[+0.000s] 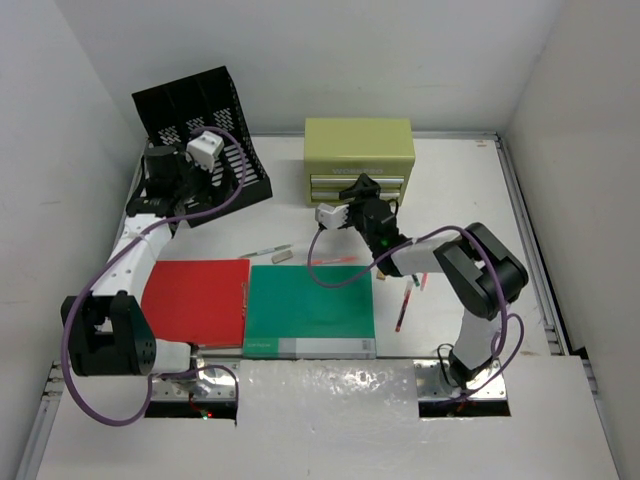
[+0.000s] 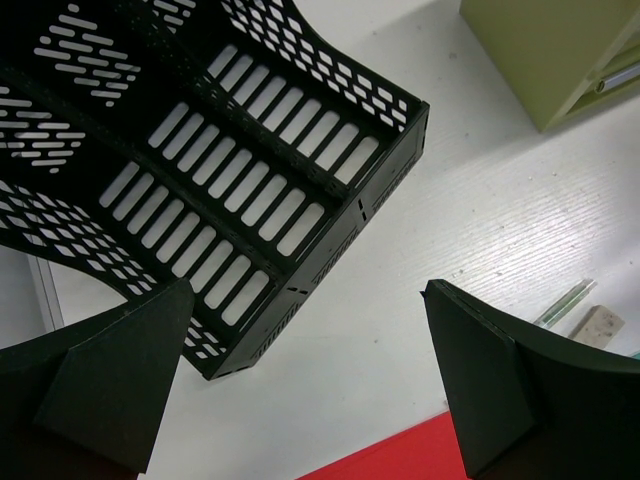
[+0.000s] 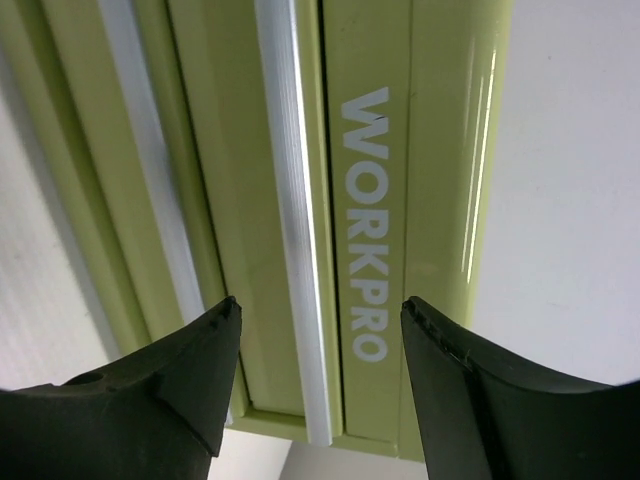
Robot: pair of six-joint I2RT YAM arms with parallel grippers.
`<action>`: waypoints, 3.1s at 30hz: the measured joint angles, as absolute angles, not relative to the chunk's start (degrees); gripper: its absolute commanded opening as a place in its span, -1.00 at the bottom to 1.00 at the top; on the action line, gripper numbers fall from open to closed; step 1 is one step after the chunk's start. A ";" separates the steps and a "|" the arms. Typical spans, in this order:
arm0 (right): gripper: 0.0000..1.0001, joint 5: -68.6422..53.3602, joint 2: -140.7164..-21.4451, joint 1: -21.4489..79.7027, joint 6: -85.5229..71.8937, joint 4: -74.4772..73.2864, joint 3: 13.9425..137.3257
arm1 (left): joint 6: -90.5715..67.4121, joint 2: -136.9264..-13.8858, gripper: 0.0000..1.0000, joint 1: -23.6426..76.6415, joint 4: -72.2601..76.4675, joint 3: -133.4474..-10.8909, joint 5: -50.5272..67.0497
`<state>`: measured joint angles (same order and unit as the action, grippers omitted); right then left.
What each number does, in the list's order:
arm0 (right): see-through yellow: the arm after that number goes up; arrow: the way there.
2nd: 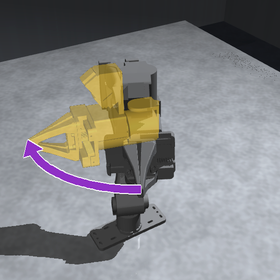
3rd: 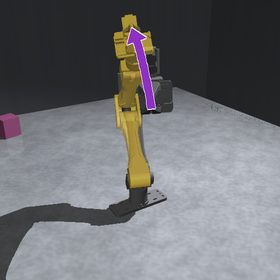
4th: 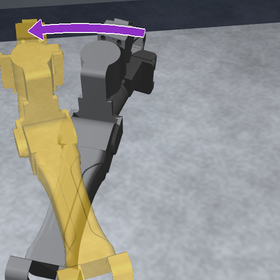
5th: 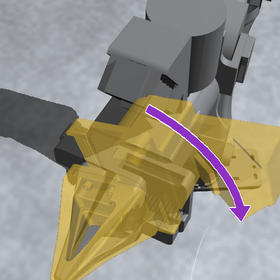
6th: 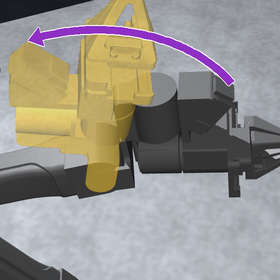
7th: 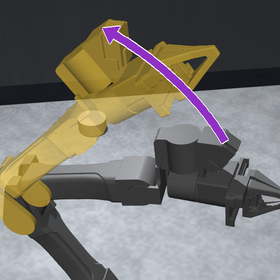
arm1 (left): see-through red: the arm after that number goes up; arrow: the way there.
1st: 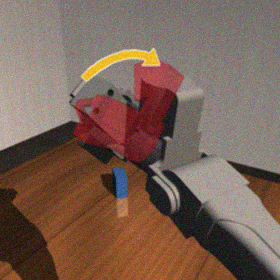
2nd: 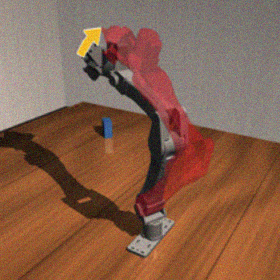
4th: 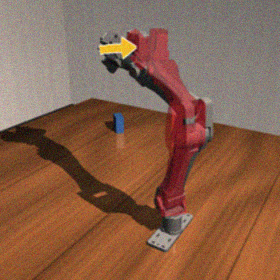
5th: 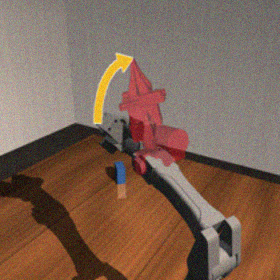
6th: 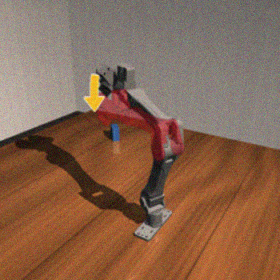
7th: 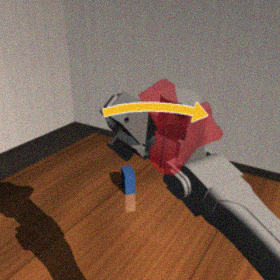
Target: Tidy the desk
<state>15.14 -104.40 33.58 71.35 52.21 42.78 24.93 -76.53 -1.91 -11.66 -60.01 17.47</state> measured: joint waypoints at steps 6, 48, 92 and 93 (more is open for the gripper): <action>0.32 16.60 -107.63 33.58 73.67 52.01 45.84 | 25.10 -77.23 0.99 -1.91 -11.70 -60.01 17.47; -1.00 23.22 -114.30 35.40 79.09 67.05 43.11 | 26.59 -77.73 0.99 -1.91 -10.66 -59.00 16.12; 0.98 13.76 -62.15 45.21 36.77 27.07 29.87 | 40.77 -81.38 0.30 9.23 -24.73 -58.61 20.88; 0.98 12.40 -60.10 44.51 33.61 23.44 31.57 | 41.58 -83.05 0.25 10.66 -25.15 -58.61 20.12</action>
